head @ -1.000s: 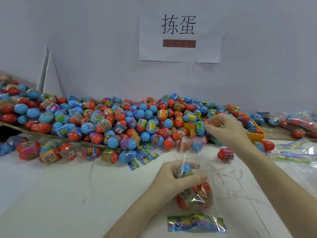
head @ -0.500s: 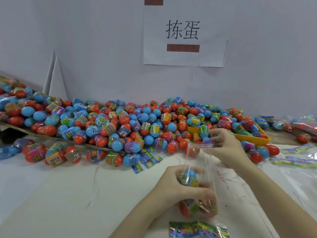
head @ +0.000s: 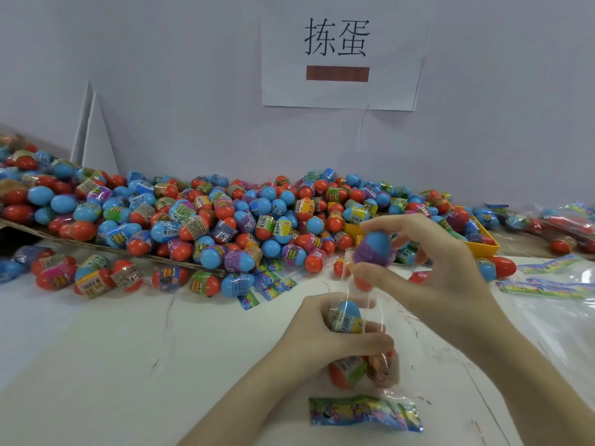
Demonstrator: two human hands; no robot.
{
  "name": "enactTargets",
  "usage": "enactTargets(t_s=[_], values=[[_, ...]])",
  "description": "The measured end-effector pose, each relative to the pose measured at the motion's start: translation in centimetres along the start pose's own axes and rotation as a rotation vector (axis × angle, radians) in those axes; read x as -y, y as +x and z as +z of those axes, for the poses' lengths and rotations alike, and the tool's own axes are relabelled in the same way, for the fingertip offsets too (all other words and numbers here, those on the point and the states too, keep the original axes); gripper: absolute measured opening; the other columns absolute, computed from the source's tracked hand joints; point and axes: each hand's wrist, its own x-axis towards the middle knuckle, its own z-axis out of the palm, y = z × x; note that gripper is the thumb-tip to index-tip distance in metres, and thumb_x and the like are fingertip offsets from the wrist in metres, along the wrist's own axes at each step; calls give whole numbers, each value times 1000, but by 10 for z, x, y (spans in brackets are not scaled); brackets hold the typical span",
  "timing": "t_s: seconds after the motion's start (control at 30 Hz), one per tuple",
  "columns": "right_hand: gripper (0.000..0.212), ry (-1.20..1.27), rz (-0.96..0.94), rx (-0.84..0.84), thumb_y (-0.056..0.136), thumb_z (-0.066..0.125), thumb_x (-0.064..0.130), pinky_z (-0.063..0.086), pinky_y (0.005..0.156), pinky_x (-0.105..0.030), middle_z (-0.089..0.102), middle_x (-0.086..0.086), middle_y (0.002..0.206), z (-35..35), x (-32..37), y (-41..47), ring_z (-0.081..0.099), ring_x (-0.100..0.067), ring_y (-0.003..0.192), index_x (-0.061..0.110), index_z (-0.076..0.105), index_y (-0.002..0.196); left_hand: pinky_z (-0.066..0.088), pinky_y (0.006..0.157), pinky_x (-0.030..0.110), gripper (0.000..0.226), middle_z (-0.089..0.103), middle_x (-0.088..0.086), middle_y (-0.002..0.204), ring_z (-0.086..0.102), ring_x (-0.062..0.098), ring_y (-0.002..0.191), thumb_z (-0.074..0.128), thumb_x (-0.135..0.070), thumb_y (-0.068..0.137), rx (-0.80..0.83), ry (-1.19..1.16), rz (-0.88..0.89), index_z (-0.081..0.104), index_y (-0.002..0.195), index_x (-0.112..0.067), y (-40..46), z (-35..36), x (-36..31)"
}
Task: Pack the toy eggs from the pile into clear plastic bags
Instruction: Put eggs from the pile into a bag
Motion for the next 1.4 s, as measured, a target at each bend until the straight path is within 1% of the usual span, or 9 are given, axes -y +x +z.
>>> enactTargets(t_s=[0.1, 0.23, 0.53, 0.67, 0.77, 0.9, 1.07, 1.3, 1.4], values=[[49, -150, -26, 58, 75, 72, 10, 34, 86, -7, 44, 31, 97, 7, -8, 0, 45, -1, 99, 46, 45, 95, 54, 71, 21, 33, 75, 3, 82, 71, 12, 82, 80, -1, 66, 15, 28, 10, 67, 91, -18, 0, 2, 0], [57, -227, -44, 80, 74, 70, 2, 37, 82, -6, 42, 33, 95, 5, -12, 0, 47, 1, 93, 42, 41, 103, 54, 67, 19, 34, 74, 1, 80, 70, 9, 83, 78, 3, 67, 30, 37, 21, 66, 90, -19, -1, 3, -1], [34, -119, 50, 226, 58, 74, 36, 42, 77, -7, 57, 27, 86, -18, -6, 0, 51, 8, 88, 47, 56, 84, 55, 76, 24, 28, 74, 9, 88, 69, 21, 93, 74, 4, 72, 87, 19, 65, 69, 93, -14, -4, 2, -5], [44, -276, 80, 405, 73, 70, 28, 33, 99, -41, 48, 37, 95, -19, -6, 3, 42, -3, 104, 61, 45, 88, 55, 79, 27, 23, 73, 11, 93, 68, 24, 94, 77, -10, 69, 113, 44, 50, 72, 85, -24, -5, 1, -7], [43, -257, 111, 482, 77, 67, 30, 29, 101, -45, 47, 42, 97, -23, -7, 1, 37, 0, 107, 64, 43, 90, 54, 88, 36, 24, 71, 14, 98, 66, 28, 98, 76, -21, 65, 107, 69, 47, 71, 89, -25, -5, 2, -8], [22, -181, 129, 512, 63, 46, 60, 29, 100, -48, 53, 47, 90, -26, -9, 0, 36, 13, 103, 61, 55, 83, 51, 93, 42, 36, 68, 20, 100, 63, 35, 103, 78, -30, 61, 122, 46, 25, 70, 92, -14, -7, 1, -12], [40, -204, 149, 551, 46, 39, 73, 31, 96, -42, 48, 49, 84, -25, -13, 1, 35, 17, 95, 56, 59, 76, 51, 67, 16, 18, 71, -4, 77, 67, 7, 74, 73, -30, 65, 132, 20, 5, 74, 81, -22, -8, 1, -15], [41, -231, 69, 609, 52, 40, 70, 29, 99, -40, 55, 32, 95, -19, -19, -2, 35, 6, 105, 49, 62, 80, 50, 62, 15, 27, 70, -3, 73, 66, 7, 69, 72, -29, 66, 89, 12, -11, 72, 89, -15, -7, 0, -14], [39, -100, 48, 298, 55, 49, 64, 36, 95, -24, 54, 28, 99, -17, -17, 1, 44, 8, 104, 42, 64, 84, 53, 64, 21, 31, 71, -4, 74, 67, 9, 69, 73, -34, 59, 46, 15, -32, 72, 86, -21, -5, -2, -12]])
